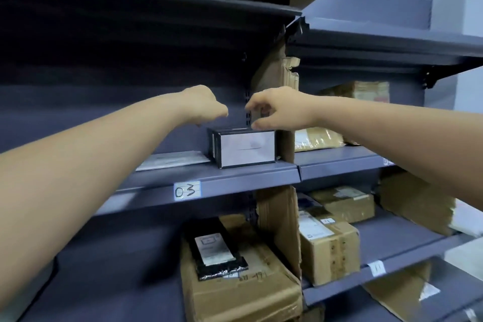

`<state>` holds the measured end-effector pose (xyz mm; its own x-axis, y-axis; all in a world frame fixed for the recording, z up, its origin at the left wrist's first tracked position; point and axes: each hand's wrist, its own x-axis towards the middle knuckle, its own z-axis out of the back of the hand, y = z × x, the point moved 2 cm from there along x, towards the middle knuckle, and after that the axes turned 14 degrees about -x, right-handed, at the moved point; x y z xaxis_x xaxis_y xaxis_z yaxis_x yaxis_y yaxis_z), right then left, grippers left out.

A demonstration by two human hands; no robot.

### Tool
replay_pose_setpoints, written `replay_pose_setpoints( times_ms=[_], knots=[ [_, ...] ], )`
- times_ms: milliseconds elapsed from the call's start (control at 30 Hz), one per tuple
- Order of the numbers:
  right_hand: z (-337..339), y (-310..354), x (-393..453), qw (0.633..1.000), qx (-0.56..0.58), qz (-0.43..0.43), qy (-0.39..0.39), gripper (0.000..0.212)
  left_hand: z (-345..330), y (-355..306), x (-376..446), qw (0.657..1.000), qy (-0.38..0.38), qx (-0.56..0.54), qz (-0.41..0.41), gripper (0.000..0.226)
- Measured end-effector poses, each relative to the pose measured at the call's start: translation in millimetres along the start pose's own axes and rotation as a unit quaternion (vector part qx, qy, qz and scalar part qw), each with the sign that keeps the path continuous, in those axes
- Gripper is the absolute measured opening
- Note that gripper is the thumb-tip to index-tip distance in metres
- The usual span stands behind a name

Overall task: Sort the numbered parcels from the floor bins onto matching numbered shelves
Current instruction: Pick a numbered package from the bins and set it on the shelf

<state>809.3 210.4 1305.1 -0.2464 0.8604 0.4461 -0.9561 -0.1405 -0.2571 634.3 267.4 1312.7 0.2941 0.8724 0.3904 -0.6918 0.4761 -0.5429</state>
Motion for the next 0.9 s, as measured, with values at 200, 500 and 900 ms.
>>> replay_pose_setpoints(
  times_ms=[200, 500, 900],
  knots=[
    [-5.3, -58.5, -107.4, 0.998, -0.047, -0.027, 0.038, 0.058, -72.5, -77.2, -40.7, 0.99, 0.042, 0.003, -0.133, 0.037],
    [-12.6, -165.8, -280.8, 0.977, -0.116, -0.135, 0.114, 0.064, -215.3, -198.9, -96.7, 0.95, 0.136, -0.03, -0.279, 0.046],
    [-42.2, -265.5, -507.6, 0.933, -0.095, -0.283, 0.202, 0.063, -411.1, -327.3, -163.0, 0.891, 0.266, -0.099, -0.354, 0.052]
  ],
)
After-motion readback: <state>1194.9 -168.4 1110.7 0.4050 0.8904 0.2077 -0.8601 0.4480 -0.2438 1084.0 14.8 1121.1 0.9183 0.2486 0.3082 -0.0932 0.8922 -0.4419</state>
